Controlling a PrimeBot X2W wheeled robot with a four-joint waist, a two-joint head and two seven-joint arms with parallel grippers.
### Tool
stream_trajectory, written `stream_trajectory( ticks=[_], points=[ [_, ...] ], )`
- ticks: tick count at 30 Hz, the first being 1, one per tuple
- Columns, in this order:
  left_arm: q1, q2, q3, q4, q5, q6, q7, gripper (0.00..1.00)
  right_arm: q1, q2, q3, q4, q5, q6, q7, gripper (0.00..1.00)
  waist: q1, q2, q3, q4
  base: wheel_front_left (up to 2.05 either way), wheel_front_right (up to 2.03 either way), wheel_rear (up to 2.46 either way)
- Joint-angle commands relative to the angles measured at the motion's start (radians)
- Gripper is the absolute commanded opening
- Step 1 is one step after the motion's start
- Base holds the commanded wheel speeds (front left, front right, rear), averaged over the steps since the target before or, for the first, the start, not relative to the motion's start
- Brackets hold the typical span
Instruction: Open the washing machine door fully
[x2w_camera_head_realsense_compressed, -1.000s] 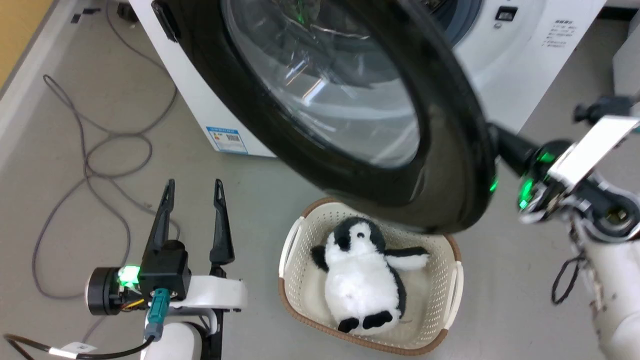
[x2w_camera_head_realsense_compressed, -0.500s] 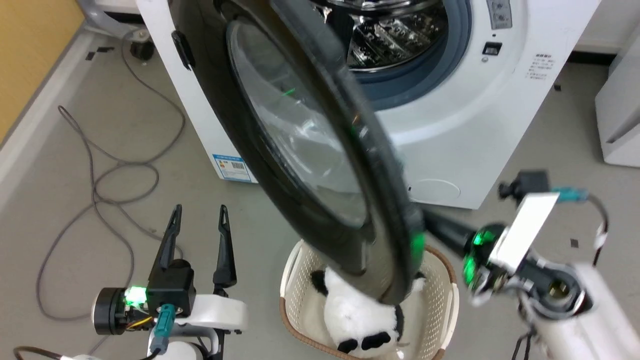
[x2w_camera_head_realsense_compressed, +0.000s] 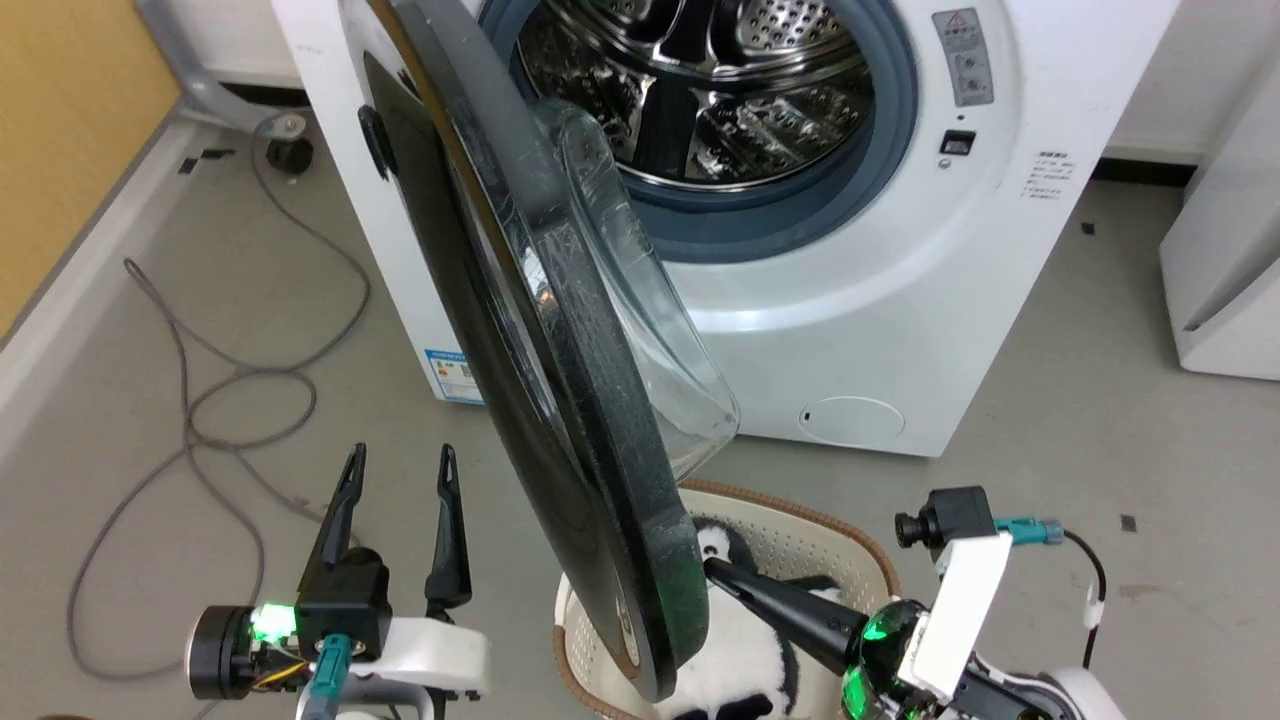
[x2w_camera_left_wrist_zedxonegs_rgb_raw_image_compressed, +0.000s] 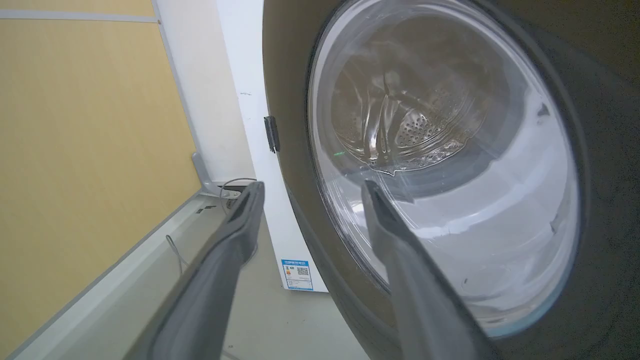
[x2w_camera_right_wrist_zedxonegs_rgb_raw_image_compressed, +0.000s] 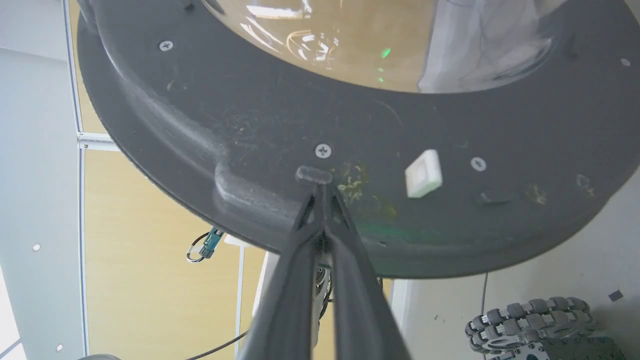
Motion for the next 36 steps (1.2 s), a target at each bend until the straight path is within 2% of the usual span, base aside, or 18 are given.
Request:
stream_trajectory(
  ticks=[1, 8, 14, 18, 24, 28, 33, 36],
  points=[
    [0.014, 0.007, 0.002, 0.003, 0.007, -0.005, -0.005, 1.0, 0.018, 0.008, 0.0, -0.011, -0.004, 0.001, -0.009, 0.0, 0.0002, 0.0, -0.007, -0.003, 0.0, 0.0, 0.0],
    [0.039, 0.01, 0.006, 0.009, 0.006, -0.008, -0.005, 1.0, 0.059, 0.018, -0.063, -0.074, -0.037, 0.001, -0.127, 0.0, 0.0002, 0.0, -0.039, -0.02, 0.0, 0.0, 0.0],
    [0.058, 0.015, 0.013, 0.012, 0.005, -0.009, -0.005, 1.0, 0.064, 0.012, -0.179, -0.148, -0.136, 0.001, -0.355, 0.0, 0.0002, 0.0, -0.065, -0.037, 0.0, 0.0, 0.0],
    [0.061, 0.017, 0.016, 0.01, 0.005, -0.011, -0.005, 1.0, 0.071, -0.021, -0.212, -0.194, -0.259, 0.001, -0.534, 0.0, 0.0002, 0.0, -0.07, -0.046, 0.0, 0.0, 0.0],
    [0.068, 0.02, 0.025, 0.006, 0.005, -0.01, -0.005, 1.0, 0.095, -0.123, -0.186, -0.167, -0.577, 0.001, -0.861, 0.0, 0.0002, 0.0, -0.078, -0.06, 0.0, 0.0, 0.0],
    [0.075, 0.022, 0.03, 0.002, 0.005, -0.009, -0.005, 1.0, 0.102, -0.159, -0.216, -0.1, -0.883, 0.001, -0.938, 0.0, 0.0002, 0.0, -0.081, -0.07, 0.0, 0.0, 0.0],
    [0.075, 0.021, 0.035, -0.001, 0.004, -0.009, -0.005, 1.0, 0.124, -0.081, -0.321, -0.119, -1.238, 0.001, -0.941, 0.0, 0.0002, 0.0, -0.078, -0.078, 0.0, 0.0, 0.0],
    [0.075, 0.02, 0.034, -0.001, 0.005, -0.009, -0.005, 1.0, 0.154, -0.042, -0.326, -0.117, -1.37, 0.001, -0.942, 0.0, 0.0002, 0.0, -0.078, -0.081, 0.0, 0.0, 0.0]
  ],
)
